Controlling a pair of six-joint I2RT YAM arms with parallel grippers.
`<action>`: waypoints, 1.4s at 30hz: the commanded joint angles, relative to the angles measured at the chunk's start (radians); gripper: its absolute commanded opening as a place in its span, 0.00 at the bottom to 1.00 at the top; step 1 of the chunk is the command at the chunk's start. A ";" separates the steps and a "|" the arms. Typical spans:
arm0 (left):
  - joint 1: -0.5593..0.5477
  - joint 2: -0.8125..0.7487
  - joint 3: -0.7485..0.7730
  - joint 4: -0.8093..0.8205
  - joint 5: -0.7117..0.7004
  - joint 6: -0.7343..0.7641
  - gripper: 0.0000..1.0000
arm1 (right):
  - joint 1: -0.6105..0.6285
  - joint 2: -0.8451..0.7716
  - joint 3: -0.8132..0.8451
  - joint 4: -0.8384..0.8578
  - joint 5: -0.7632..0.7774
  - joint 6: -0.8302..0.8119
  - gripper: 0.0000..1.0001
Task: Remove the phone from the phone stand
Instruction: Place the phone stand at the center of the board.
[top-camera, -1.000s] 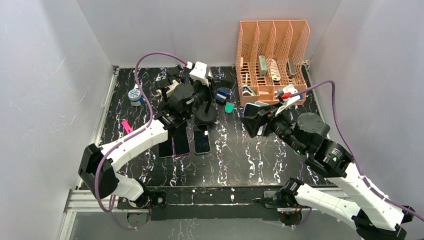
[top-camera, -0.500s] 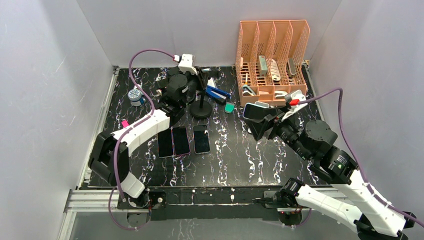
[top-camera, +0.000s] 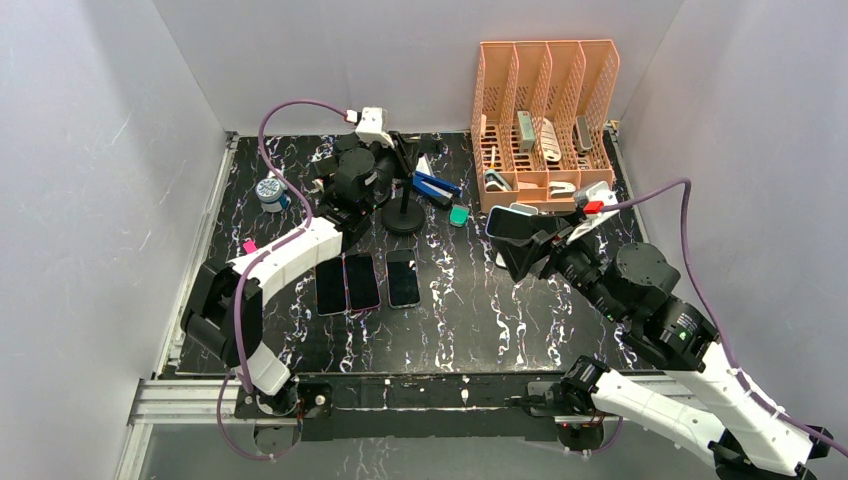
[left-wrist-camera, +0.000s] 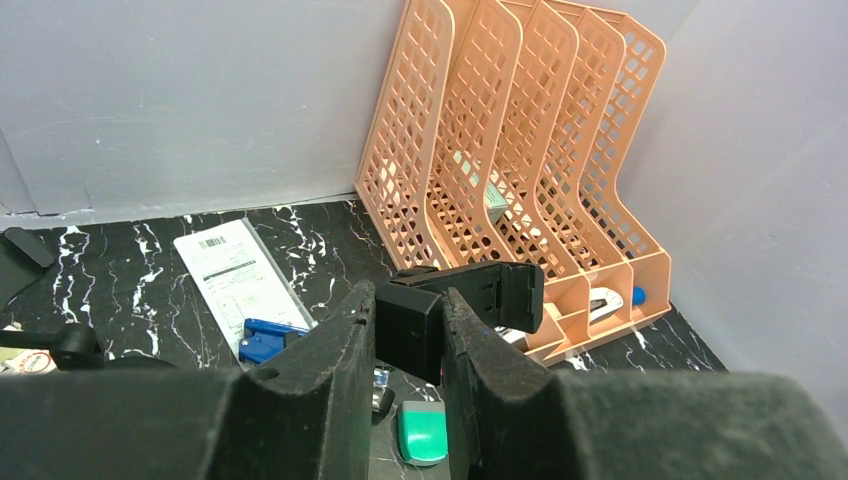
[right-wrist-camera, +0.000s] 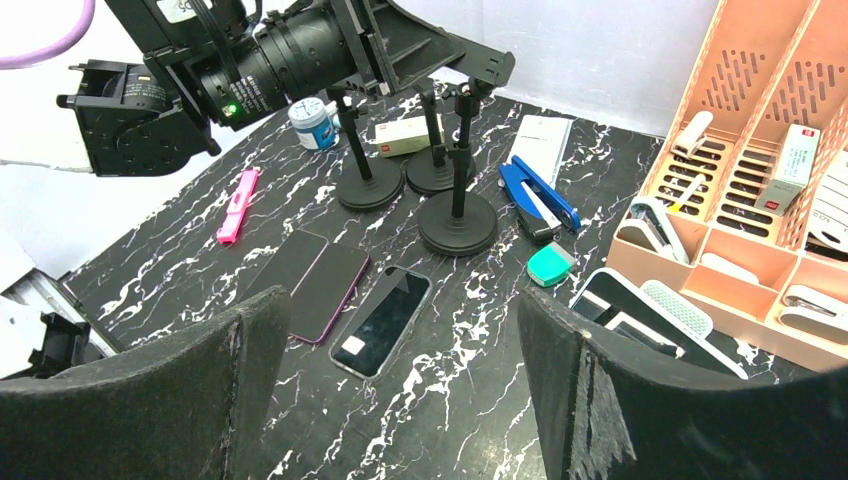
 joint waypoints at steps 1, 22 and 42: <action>0.001 -0.064 -0.014 0.038 0.013 -0.010 0.19 | 0.004 -0.018 0.004 0.038 0.020 -0.011 0.90; 0.001 -0.307 -0.094 -0.139 -0.076 0.018 0.80 | 0.004 0.047 0.061 0.019 -0.027 0.021 0.90; 0.001 -0.706 -0.289 -0.538 0.085 0.069 0.80 | 0.003 0.307 -0.020 0.112 0.112 0.105 0.97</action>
